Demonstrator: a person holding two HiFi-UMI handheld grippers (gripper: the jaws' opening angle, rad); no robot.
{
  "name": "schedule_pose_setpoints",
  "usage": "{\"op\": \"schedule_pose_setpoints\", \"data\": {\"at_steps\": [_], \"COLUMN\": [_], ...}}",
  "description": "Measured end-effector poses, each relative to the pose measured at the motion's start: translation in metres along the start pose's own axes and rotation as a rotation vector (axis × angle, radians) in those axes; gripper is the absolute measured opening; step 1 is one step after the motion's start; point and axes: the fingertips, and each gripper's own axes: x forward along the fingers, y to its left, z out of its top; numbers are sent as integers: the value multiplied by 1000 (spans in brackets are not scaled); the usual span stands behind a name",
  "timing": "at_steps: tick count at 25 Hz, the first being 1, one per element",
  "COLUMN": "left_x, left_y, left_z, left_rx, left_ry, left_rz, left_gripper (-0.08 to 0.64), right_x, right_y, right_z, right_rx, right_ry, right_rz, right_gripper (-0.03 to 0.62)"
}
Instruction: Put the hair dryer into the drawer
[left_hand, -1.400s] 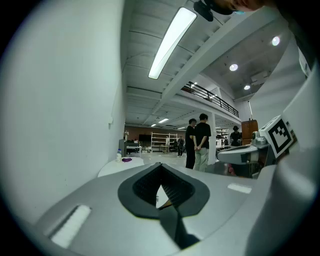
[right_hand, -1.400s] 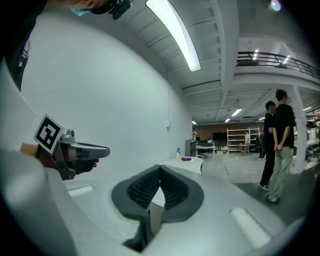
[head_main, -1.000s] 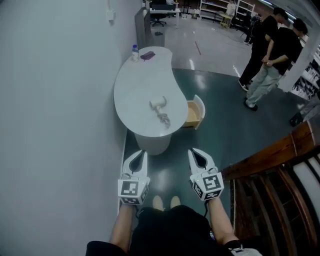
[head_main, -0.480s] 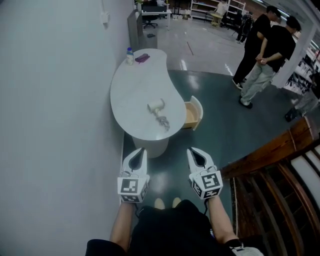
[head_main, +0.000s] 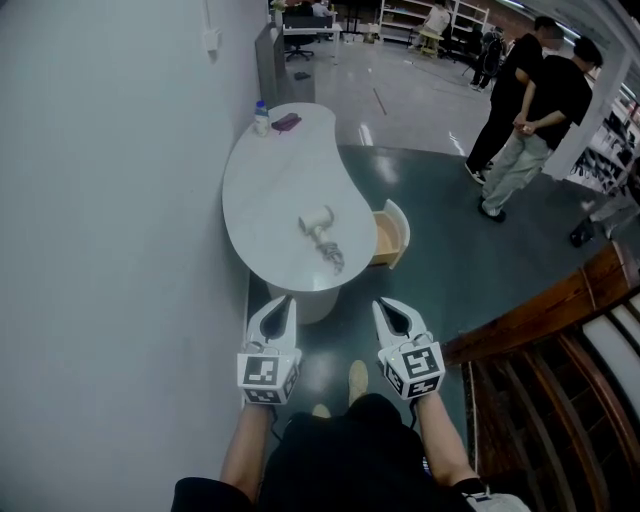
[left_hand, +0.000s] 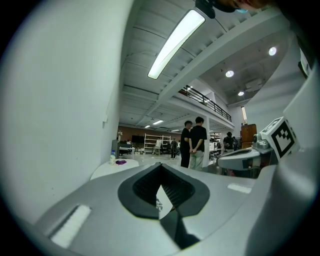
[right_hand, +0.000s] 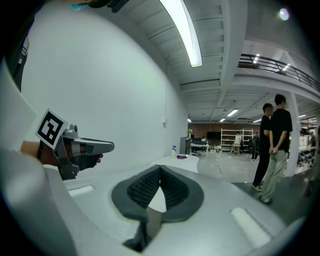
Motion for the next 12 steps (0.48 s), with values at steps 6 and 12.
{"op": "schedule_pose_setpoints", "data": {"at_steps": [6,12], "left_x": [32,91], "left_y": [10,21], "left_z": [-10,-16], "left_rx": [-6,-9], "left_ry": [25,39], "left_rz": [23,56], "left_gripper": [8,8], "right_x": [33,82], "right_y": [-20,-63], "right_z": [-6,-15], "right_rx": [19,33], "right_ry": [5,22], "right_rz": [31,63], "right_gripper": [3,3]}}
